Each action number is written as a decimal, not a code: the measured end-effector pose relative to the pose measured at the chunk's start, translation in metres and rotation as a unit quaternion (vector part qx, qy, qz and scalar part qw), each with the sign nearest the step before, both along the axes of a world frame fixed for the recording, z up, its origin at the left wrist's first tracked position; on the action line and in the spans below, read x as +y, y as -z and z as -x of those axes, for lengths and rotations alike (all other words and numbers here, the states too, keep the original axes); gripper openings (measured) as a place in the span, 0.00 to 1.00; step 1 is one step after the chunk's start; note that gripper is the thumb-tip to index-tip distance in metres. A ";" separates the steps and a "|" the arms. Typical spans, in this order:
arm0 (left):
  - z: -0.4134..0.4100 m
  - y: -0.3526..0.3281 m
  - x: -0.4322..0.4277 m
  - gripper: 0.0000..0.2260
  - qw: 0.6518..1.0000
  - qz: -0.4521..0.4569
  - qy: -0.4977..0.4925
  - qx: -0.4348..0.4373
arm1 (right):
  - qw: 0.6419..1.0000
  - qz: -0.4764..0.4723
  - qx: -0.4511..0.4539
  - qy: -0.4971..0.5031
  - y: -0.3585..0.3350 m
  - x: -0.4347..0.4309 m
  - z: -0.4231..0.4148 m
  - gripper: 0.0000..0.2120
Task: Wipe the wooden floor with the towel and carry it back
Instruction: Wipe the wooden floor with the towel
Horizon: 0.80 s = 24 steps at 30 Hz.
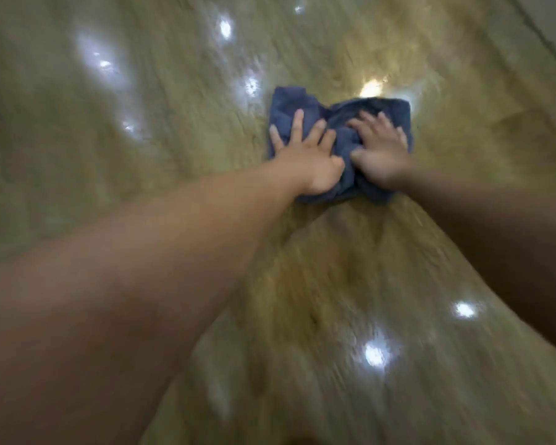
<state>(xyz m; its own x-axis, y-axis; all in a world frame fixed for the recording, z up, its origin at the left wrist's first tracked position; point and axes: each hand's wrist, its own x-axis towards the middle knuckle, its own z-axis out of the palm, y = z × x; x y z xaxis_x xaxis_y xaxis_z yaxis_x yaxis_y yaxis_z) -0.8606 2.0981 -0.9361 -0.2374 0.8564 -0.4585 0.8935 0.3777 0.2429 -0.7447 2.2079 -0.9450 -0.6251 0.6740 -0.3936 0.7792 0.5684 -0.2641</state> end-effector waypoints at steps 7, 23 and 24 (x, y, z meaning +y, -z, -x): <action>-0.013 0.000 -0.300 0.37 0.988 0.048 0.132 0.056 | 0.978 0.010 0.026 -0.206 0.011 -0.296 -0.065 0.49; 0.194 0.007 -0.396 0.33 0.984 0.084 -0.137 0.078 | 0.903 0.001 -0.071 -0.424 0.000 -0.320 0.227 0.49; 0.211 0.002 -0.384 0.32 0.979 0.111 -0.158 0.070 | 0.912 -0.001 -0.085 -0.401 -0.003 -0.320 0.247 0.47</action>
<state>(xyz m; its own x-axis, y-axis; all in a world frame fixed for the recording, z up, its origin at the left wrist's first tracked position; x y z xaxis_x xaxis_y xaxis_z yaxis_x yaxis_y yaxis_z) -1.0717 1.7144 -0.9378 -0.5481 0.6129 -0.5691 0.7420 0.6704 0.0073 -0.9915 1.8884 -0.9416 -0.8472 0.0284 -0.5305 0.1427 0.9740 -0.1758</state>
